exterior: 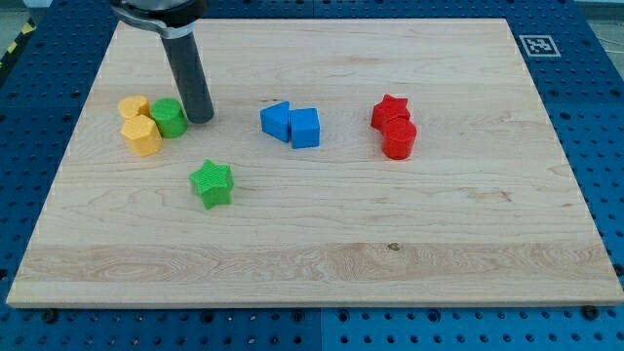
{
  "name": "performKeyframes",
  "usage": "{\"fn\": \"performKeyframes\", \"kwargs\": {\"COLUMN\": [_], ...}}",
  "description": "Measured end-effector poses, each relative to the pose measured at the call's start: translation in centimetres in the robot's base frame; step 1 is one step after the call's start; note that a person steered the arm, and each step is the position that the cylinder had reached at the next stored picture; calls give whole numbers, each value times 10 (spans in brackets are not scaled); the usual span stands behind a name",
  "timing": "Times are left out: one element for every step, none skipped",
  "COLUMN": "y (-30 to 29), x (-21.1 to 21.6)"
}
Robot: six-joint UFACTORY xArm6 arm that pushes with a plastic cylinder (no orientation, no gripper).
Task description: Drag the green star to the bottom right of the yellow hexagon
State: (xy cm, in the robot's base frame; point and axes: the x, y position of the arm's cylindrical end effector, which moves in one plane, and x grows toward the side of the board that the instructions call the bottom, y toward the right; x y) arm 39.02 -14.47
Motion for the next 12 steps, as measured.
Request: {"fn": "performKeyframes", "kwargs": {"y": [-13,11,37,40,50,59,61,65,67,67,70,81], "x": [0,0,2,12,30,33,35,46,48,51,51,61]}}
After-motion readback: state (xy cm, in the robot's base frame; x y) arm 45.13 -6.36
